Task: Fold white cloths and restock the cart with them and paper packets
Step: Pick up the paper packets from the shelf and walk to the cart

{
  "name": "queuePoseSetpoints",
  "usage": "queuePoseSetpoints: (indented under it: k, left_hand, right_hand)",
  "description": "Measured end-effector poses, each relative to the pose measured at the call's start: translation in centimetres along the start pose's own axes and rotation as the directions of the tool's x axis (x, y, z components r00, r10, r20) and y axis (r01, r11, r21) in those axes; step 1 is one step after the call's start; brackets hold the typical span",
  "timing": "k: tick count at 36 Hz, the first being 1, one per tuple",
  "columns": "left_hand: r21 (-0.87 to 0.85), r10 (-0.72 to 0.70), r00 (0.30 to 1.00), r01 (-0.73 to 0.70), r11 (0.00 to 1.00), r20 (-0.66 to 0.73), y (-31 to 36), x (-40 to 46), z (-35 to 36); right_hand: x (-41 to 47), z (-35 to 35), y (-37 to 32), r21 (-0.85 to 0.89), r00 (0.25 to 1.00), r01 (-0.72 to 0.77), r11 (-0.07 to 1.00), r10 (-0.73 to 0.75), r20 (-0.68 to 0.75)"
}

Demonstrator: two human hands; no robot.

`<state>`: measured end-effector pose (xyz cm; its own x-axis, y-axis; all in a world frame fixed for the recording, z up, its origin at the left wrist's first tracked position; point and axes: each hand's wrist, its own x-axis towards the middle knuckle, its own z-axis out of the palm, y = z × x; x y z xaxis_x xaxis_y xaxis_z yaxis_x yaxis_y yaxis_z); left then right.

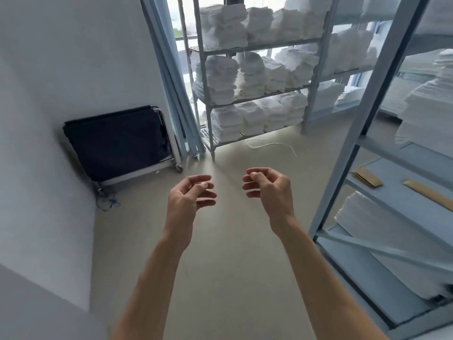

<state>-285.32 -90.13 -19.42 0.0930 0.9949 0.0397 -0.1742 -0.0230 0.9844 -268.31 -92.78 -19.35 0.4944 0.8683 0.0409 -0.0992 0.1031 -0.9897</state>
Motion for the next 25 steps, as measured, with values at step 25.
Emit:
queuePoseSetpoints:
  k: [25]
  left_hand:
    - [-0.136,-0.042,0.996,0.052,0.989,0.077,-6.5,44.1,19.5]
  right_hand:
    - [46.4,-2.3,3.1,-0.065,0.993,-0.013,0.998,0.005,-0.116]
